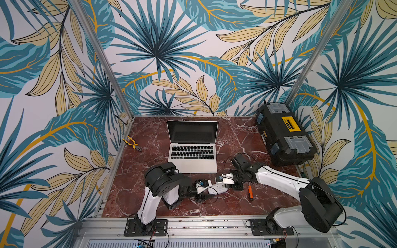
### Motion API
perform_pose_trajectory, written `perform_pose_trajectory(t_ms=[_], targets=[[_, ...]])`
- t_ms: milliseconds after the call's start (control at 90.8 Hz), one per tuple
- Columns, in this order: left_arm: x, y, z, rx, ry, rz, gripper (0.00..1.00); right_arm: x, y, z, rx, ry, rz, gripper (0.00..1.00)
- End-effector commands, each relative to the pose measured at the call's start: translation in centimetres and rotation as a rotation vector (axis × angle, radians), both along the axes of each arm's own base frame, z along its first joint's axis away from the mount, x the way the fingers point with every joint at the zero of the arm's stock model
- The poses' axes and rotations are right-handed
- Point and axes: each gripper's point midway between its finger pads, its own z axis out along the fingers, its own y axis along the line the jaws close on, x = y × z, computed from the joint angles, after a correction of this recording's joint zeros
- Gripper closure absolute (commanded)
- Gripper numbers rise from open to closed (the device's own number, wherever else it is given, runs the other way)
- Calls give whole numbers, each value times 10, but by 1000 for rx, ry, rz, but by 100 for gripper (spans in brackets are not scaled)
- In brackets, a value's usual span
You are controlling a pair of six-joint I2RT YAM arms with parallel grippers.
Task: Remove the wireless mouse receiver from the laptop
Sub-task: Insert the USB plug into the mouse.
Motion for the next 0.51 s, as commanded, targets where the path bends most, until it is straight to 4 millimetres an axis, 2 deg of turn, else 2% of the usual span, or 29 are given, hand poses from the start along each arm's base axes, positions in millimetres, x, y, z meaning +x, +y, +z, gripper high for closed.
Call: perform_pose_trajectory(t_ms=[0,209,264,308,375,430,496], targets=[[-1,5,-12,31,35,9,45,0,8,10,45,-12,9,62],[-1,4,-11,28,34,5,45,-15,11,31,119,21,18,52],[-2,4,-12,29,39,4,45,-13,13,42,159,4,-17,49],[-2,4,-12,29,38,5,45,-8,15,53,210,-7,-100,46],[-2,4,-12,29,37,6,45,10,17,71,305,-56,-271,40],[-1,5,-12,29,38,9,45,23,17,86,374,-73,-399,39],[-1,5,-12,30,39,9,45,30,15,98,437,-27,-543,38]])
